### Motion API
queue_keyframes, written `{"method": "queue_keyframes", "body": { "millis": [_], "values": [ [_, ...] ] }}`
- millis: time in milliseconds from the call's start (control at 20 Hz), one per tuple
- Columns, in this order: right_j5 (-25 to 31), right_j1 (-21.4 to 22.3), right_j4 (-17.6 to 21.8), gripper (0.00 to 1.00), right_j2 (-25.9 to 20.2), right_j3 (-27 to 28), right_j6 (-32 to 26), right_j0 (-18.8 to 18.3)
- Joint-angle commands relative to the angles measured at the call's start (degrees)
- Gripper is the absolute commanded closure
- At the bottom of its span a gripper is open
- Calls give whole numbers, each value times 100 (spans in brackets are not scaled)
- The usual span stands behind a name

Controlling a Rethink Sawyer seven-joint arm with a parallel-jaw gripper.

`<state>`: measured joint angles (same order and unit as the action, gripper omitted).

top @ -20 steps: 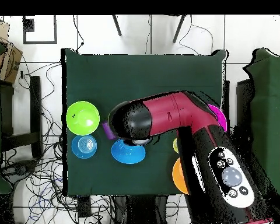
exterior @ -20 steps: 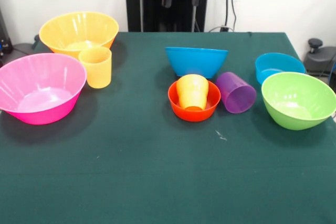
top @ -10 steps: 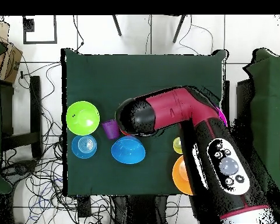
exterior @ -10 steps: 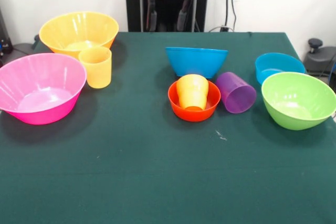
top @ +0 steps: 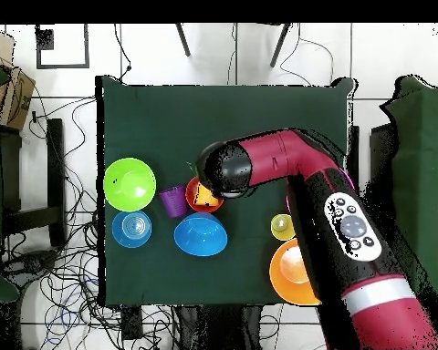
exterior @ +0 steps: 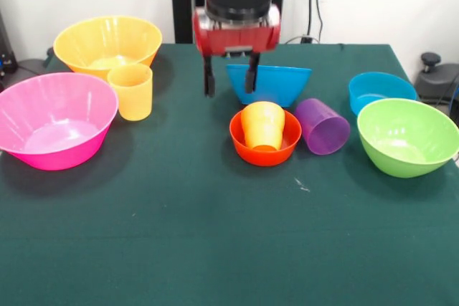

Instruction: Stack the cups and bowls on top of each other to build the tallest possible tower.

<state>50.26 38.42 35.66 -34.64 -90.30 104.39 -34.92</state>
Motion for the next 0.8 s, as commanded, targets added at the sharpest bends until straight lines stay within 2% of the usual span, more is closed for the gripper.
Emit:
{"method": "queue_keyframes", "body": {
  "millis": [50, 350, 800],
  "values": [
    [-112, -1092, 10, 0, 338, 715, 228, 282],
    [-267, -1622, -102, 0, 314, 903, 259, 310],
    [-400, -1546, -708, 0, 86, 534, 529, 257]
  ]
}}
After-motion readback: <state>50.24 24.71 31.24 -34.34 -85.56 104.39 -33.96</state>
